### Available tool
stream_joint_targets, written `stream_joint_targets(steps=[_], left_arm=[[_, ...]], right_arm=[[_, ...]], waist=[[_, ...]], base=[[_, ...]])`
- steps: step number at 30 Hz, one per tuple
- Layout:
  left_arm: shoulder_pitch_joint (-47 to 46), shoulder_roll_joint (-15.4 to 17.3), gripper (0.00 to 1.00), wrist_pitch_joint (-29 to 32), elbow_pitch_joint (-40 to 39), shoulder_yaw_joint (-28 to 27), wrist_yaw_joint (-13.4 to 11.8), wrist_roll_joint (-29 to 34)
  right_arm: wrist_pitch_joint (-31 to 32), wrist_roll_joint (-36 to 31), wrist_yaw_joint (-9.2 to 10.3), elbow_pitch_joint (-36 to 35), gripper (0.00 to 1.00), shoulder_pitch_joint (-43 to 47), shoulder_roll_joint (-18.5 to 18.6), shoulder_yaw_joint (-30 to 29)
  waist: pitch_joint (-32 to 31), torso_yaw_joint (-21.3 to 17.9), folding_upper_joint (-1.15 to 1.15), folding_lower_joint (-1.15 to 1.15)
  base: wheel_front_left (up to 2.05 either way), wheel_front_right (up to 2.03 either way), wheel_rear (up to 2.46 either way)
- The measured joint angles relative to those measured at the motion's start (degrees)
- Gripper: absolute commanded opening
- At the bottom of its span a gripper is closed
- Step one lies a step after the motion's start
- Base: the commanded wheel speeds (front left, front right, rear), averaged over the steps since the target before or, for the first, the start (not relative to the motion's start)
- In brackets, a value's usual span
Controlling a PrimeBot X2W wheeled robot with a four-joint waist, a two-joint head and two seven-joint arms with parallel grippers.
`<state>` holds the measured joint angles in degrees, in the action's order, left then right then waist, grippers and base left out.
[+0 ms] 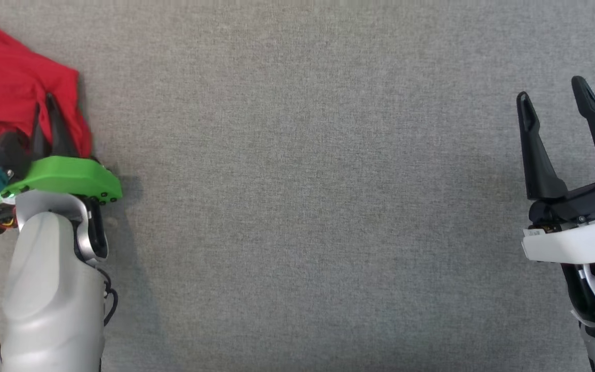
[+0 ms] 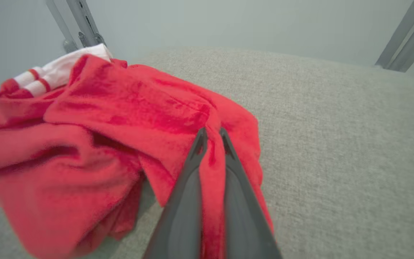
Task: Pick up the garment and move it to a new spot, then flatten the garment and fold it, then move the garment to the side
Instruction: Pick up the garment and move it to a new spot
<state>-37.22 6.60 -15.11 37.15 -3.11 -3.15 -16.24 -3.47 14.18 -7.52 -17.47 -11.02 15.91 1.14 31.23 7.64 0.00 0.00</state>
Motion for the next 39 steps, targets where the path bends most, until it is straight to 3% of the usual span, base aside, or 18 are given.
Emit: stream_joint_targets(steps=[9, 14, 20, 29, 39], left_arm=[[13.07, -0.53, 0.00, -0.01, -20.53, -0.15, -0.13, 6.53], [19.46, -1.48, 0.00, 0.32, -27.61, 3.36, 0.51, 7.97], [22.06, -2.36, 0.00, 4.17, -33.21, 10.79, 3.24, 9.01], [16.18, -3.63, 0.00, 7.80, -31.25, 25.77, 7.59, 9.36], [8.42, -3.88, 0.00, 9.09, -24.27, 38.45, 8.25, 5.46]], right_arm=[[-2.27, 0.20, 0.00, 4.09, 1.00, 1.72, -2.47, 1.43], [-3.02, 0.35, 0.00, 5.20, 1.00, 3.57, -3.57, 1.87], [-3.47, 0.36, 0.00, 5.80, 1.00, 4.46, -4.49, 2.72], [-5.83, 1.55, 0.00, 7.28, 1.00, 3.26, -6.23, 3.69], [-9.40, 3.42, 0.00, 11.90, 1.00, 1.76, -8.25, 4.57]], waist=[[-8.37, -0.34, 0.00, 0.00], [-12.84, -1.33, 0.00, 0.00], [-15.94, -4.29, 0.00, 0.00], [-15.56, -11.30, 0.00, 0.00], [-10.58, -21.33, 0.00, 0.00]], base=[[0.00, 0.00, 0.00], [0.00, 0.00, 0.00], [0.00, 0.00, 0.00], [0.00, 0.00, 0.00], [0.00, 0.00, 0.00]])
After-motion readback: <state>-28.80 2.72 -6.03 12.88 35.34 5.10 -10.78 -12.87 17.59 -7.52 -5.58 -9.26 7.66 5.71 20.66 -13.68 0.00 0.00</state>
